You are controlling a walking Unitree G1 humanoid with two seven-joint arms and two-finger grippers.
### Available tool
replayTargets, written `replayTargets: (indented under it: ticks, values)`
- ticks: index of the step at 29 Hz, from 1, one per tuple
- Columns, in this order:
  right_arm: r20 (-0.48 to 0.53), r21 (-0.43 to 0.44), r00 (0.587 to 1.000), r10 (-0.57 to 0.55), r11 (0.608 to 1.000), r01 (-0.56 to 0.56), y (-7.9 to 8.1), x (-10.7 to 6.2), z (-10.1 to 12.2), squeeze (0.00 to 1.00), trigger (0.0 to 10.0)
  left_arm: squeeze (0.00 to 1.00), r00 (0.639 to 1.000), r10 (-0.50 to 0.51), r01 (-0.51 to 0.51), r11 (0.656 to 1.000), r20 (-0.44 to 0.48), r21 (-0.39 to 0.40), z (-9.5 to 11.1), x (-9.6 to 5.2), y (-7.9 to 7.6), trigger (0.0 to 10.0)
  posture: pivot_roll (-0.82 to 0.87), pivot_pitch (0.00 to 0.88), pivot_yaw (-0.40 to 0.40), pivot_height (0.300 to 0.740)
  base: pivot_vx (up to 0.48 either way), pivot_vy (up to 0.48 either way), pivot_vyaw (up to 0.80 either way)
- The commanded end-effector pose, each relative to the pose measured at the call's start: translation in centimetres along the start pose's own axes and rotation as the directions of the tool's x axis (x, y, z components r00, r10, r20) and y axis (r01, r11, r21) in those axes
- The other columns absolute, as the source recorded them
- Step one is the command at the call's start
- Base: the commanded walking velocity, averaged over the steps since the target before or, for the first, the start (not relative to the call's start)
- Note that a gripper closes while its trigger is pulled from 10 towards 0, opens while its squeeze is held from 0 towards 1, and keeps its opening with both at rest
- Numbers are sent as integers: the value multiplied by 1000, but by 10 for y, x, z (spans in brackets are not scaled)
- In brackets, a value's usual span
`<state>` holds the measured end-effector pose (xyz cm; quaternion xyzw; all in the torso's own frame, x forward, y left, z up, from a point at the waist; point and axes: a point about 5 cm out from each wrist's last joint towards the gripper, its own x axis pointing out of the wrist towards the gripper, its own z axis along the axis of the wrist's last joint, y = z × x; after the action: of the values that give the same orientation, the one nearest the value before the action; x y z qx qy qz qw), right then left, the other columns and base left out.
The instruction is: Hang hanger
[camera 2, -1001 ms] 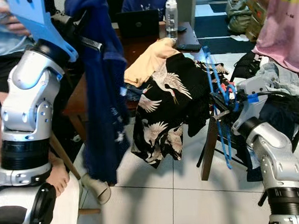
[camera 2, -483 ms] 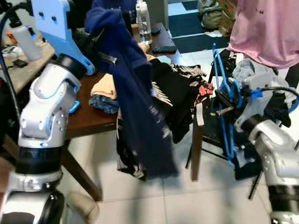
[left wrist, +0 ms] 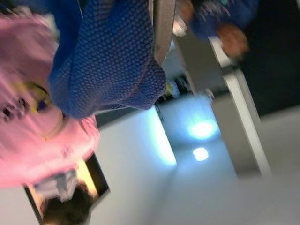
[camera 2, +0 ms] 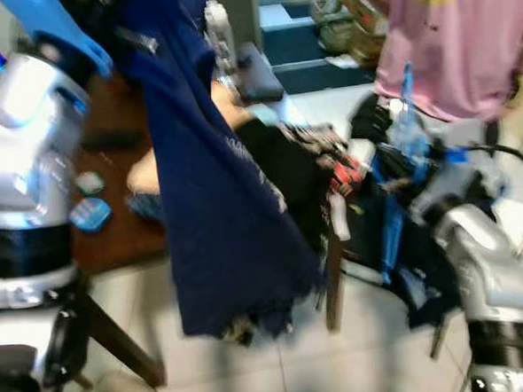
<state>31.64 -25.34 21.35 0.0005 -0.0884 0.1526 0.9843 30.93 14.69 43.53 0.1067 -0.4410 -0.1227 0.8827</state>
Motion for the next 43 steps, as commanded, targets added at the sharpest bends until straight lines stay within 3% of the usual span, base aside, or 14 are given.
replayTargets:
  ticks: [1,4,7,15,19,23,24,26,30,40,43]
  values:
    - [0,7,1000,11,1000,-11,3,3,-1,0,10000,0,996,61,-66,994,58,90,19,1,26,10000,-23,0,35,740,296,0,0]
    - [-1,8,1000,8,1000,-8,3,3,-1,0,10000,0,995,76,-85,989,71,122,25,2,35,10000,-22,0,34,740,296,0,0]
    - [-9,8,1000,-14,1000,14,-1,5,-1,0,10000,0,989,126,-140,970,81,200,33,0,60,10000,-17,0,27,740,295,0,0]
    - [-34,-3,998,-43,999,43,-6,4,-3,0,10000,0,980,177,-197,933,93,301,43,-5,87,10000,-10,0,18,740,295,0,0]
    - [-51,-9,997,-59,998,59,-9,4,-5,0,10000,0,978,186,-205,931,92,303,43,-6,91,10000,-10,0,13,740,292,0,0]
    - [-77,-18,994,-72,997,71,-13,2,-7,0,10000,0,982,164,-181,960,95,213,39,-4,83,10000,-14,0,9,740,294,0,-563]
    - [-82,-22,994,-77,997,76,-15,1,-7,0,10000,0,984,145,-161,972,102,172,38,-1,74,10000,-18,0,10,740,289,0,-750]
    - [-82,-22,994,-77,997,76,-15,1,-7,0,10000,0,984,145,-161,972,102,172,38,-1,74,10000,-18,0,10,740,289,0,-750]
    - [-76,-36,993,-88,996,86,-22,-3,-4,0,10000,0,986,103,-119,986,131,121,39,4,52,10000,-28,0,11,740,289,0,-188]
    - [-90,-46,992,-93,995,89,-27,-10,-6,0,10000,0,987,87,-101,990,133,103,36,3,40,10000,-24,0,12,740,287,0,0]
    - [-94,-50,991,-96,995,91,-29,-12,-6,0,10000,0,987,111,-126,982,112,138,29,0,39,10000,-27,0,12,740,282,0,0]
